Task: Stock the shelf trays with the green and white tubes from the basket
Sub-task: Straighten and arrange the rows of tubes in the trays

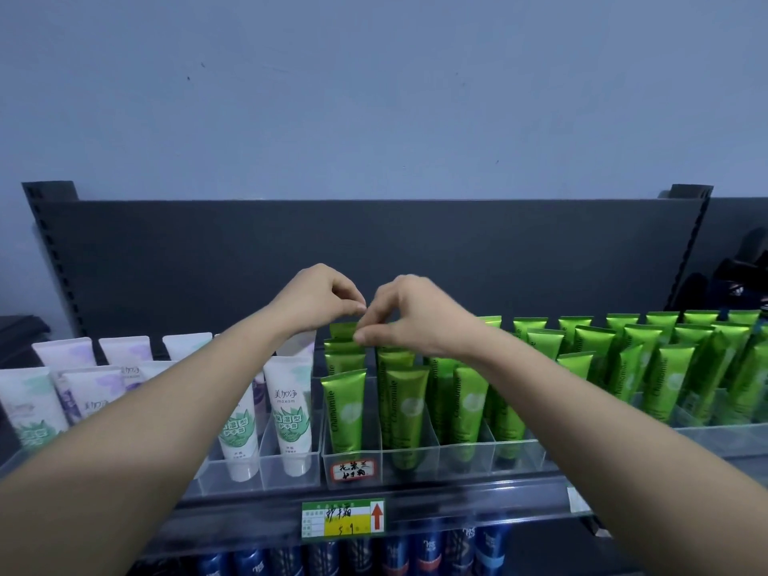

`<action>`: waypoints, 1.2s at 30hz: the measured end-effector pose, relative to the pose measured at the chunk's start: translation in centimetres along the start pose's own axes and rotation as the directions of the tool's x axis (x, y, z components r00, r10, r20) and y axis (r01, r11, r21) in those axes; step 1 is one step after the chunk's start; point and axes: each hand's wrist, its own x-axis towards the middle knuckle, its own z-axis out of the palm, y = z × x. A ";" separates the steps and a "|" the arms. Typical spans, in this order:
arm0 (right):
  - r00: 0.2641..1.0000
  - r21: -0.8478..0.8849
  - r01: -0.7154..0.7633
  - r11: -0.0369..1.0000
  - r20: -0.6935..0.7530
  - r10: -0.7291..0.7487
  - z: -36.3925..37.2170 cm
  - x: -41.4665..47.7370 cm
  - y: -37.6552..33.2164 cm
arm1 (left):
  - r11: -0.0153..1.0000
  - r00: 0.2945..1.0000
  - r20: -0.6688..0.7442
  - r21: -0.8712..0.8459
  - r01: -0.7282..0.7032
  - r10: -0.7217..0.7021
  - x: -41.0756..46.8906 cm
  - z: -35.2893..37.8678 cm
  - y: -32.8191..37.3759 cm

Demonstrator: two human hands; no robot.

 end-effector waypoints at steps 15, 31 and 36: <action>0.986 -0.094 -0.100 0.991 0.121 0.111 -1.3 -3.7 3.4 | 0.991 0.941 0.329 0.071 -0.109 0.080 -0.3 2.1 1.7; 0.993 -0.060 -0.086 0.994 0.081 0.091 -0.9 -3.6 3.3 | 0.989 0.976 0.191 0.081 -0.122 0.104 -1.9 0.5 2.0; 0.992 -0.035 -0.083 0.996 0.089 0.086 -0.7 -3.3 3.2 | 0.971 0.945 0.325 0.209 -0.119 0.046 -3.8 -2.2 2.1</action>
